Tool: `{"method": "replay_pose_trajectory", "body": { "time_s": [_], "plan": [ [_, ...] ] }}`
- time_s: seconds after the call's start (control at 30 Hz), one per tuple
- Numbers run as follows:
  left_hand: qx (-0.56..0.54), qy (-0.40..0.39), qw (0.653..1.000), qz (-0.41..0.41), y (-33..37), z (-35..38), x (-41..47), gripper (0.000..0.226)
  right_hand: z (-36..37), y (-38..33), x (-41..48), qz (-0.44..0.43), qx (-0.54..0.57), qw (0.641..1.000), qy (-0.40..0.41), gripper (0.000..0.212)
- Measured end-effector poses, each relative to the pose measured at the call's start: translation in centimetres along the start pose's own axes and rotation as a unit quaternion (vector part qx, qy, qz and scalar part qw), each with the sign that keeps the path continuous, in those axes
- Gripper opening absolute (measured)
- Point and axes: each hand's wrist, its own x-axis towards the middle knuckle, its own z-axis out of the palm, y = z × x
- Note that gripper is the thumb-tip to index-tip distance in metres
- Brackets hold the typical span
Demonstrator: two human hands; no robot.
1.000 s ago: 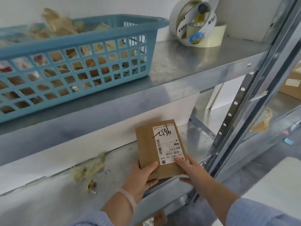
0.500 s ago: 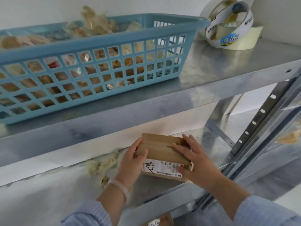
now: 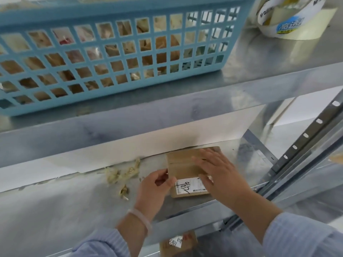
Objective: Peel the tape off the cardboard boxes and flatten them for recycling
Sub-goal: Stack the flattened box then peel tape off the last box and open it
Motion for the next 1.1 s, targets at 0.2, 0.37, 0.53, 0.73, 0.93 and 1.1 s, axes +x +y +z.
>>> {"method": "replay_pose_trajectory", "body": {
  "time_s": [0.2,0.37,0.53,0.73,0.93,1.1],
  "plan": [
    [0.019,0.034,0.999,-0.037,-1.7,0.6,-0.9,0.015,2.0,-1.0,-0.7,-0.019,-0.079,0.996,-0.031,0.055],
    [0.040,0.067,0.996,-0.035,-1.2,0.4,-1.5,0.023,2.4,-0.7,-0.7,-0.028,-0.104,0.994,-0.017,0.049],
    [0.090,0.085,0.992,-0.003,-0.1,0.2,-2.0,0.017,2.5,-0.7,-0.8,-0.021,-0.106,0.994,-0.027,0.049],
    [0.187,0.019,0.982,-0.022,0.6,-0.6,-1.4,0.016,2.3,-0.9,-0.8,-0.012,-0.114,0.992,-0.043,0.052],
    [-0.088,-0.069,0.980,-0.162,2.3,-0.7,-1.7,0.024,2.5,-0.8,-0.9,-0.010,-0.108,0.993,-0.043,0.051],
    [-0.024,-0.038,0.995,-0.087,2.1,-0.9,-1.2,0.021,2.6,-0.7,-0.9,-0.010,-0.108,0.993,-0.039,0.051]
  ]
}}
